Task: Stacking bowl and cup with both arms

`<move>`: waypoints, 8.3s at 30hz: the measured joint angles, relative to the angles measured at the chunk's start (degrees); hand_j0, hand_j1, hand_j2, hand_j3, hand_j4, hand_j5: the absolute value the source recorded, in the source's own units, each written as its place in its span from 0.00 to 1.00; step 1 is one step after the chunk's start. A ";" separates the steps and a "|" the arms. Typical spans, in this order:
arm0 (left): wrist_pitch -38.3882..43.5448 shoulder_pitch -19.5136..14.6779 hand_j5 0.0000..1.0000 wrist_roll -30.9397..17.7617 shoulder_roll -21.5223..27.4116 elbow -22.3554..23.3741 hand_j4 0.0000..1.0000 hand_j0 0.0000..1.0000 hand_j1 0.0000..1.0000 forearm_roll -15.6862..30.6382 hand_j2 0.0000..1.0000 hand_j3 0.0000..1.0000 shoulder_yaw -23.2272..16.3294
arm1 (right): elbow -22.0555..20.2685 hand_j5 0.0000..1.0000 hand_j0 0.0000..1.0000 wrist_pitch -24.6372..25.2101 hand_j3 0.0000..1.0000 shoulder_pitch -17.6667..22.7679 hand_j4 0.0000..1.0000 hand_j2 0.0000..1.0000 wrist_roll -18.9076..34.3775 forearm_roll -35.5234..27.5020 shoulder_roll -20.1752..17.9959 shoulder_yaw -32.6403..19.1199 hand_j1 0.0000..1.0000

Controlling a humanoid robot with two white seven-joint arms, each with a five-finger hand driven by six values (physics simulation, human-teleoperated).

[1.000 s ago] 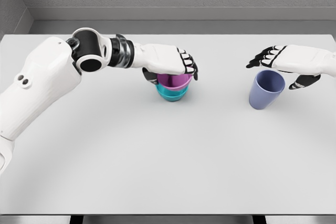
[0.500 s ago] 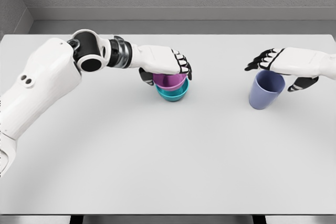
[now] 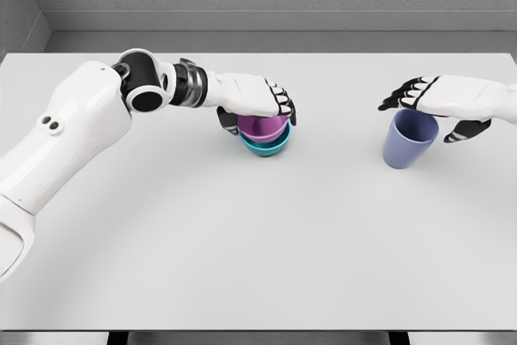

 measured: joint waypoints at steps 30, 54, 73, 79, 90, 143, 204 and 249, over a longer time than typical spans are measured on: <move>0.01 -0.18 1.00 -0.02 -1.05 2.47 1.00 1.00 1.00 0.69 1.00 1.00 -0.10 | 2.14 1.00 1.00 0.00 1.00 -0.62 1.00 1.00 0.00 0.06 1.58 1.27 1.00; -0.04 5.36 1.00 -0.03 26.68 -13.21 1.00 1.00 1.00 21.78 1.00 1.00 5.35 | 3.90 1.00 1.00 0.00 1.00 -1.05 1.00 1.00 0.00 0.23 2.05 2.04 1.00; 0.00 8.00 1.00 -0.02 27.11 -13.42 1.00 1.00 1.00 22.00 1.00 1.00 6.12 | 5.63 1.00 1.00 0.00 1.00 -1.32 1.00 1.00 0.00 0.34 2.99 3.64 1.00; 0.00 8.00 1.00 -0.02 27.15 -13.67 1.00 1.00 1.00 22.00 1.00 1.00 6.19 | 5.94 1.00 1.00 0.00 1.00 -1.41 1.00 1.00 0.00 0.40 3.03 3.69 1.00; -0.01 9.76 1.00 -0.02 27.42 -13.86 1.00 1.00 1.00 21.98 1.00 1.00 8.16 | 6.95 0.89 0.89 0.02 0.89 -1.76 0.89 0.89 -0.02 1.06 3.64 4.13 0.89; 0.00 10.55 1.00 -0.02 28.24 -15.18 1.00 1.00 1.00 22.08 1.00 1.00 9.79 | 7.86 0.76 0.76 -0.02 0.76 -2.29 0.76 0.76 0.00 0.04 3.62 -0.91 0.76; 0.00 10.55 1.00 -0.02 28.24 -15.19 1.00 1.00 1.00 22.09 1.00 1.00 10.00 | 8.74 0.69 0.69 -0.04 0.69 -10.90 0.69 0.69 0.02 -2.17 9.13 0.67 0.69; 0.00 10.55 1.00 -0.02 28.33 -15.19 1.00 1.00 1.00 22.17 1.00 1.00 10.00 | 8.81 0.70 0.70 -0.03 0.70 -19.25 0.70 0.70 0.01 -1.74 22.27 8.68 0.70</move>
